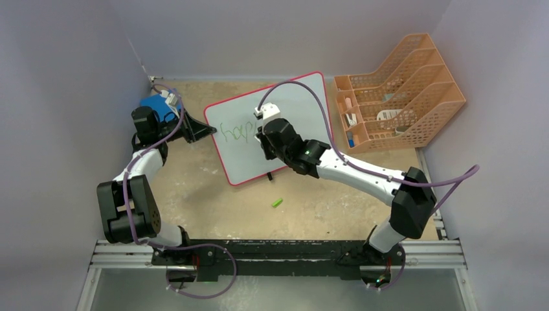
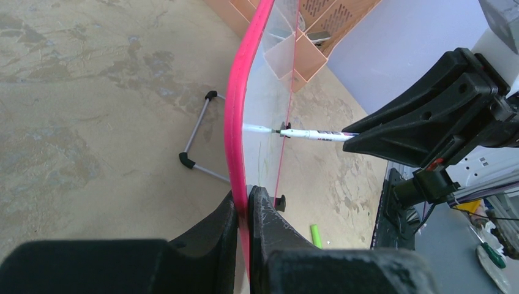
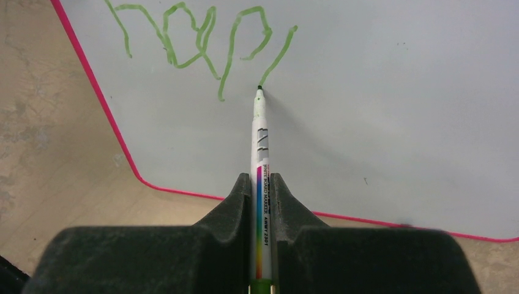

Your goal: Write a sentence on the whiteboard

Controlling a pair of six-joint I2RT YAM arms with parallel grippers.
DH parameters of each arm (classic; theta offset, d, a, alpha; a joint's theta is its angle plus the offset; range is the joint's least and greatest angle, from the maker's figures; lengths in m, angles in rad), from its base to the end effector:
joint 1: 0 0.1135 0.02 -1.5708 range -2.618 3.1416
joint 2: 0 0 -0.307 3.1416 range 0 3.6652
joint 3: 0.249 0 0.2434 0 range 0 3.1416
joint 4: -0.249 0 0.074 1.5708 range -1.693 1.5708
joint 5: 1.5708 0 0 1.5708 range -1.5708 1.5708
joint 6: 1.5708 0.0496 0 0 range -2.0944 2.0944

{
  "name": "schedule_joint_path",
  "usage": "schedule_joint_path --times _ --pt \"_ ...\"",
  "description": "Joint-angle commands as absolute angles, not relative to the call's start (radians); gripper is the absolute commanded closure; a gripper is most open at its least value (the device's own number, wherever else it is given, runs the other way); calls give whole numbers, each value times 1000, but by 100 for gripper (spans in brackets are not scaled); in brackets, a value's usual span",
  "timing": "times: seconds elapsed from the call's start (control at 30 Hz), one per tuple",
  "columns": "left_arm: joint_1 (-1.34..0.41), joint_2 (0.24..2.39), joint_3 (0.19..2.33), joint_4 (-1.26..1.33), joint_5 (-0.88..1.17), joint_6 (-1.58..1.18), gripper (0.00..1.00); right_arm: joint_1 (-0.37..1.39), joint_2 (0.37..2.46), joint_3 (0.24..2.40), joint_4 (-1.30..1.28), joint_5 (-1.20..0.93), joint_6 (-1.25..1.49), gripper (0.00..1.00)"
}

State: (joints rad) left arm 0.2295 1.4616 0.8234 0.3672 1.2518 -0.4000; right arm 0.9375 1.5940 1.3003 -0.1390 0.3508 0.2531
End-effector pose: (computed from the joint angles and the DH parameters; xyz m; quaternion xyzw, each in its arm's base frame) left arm 0.3009 0.0219 0.3023 0.1373 0.7233 -0.5065 0.4489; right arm 0.2385 0.2960 0.3590 -0.1898 0.8129 0.1758 0.5217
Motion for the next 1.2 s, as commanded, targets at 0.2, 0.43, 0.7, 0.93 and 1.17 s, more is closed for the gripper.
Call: schedule_joint_path --times 0.2,0.43,0.7,0.93,1.17 --pt "210 1443 844 360 1256 -357 100 949 1544 1287 -163 348 278 100" --pt "210 1443 844 360 1256 -356 100 950 1518 1308 -140 350 285 100" --pt "210 1443 845 360 1256 -356 100 944 1518 1346 -122 363 262 100" --pt "210 1442 844 360 1256 -356 100 928 1536 1369 -83 404 247 100" --pt "210 1442 845 360 1258 -356 100 918 1553 1382 -68 419 236 100"
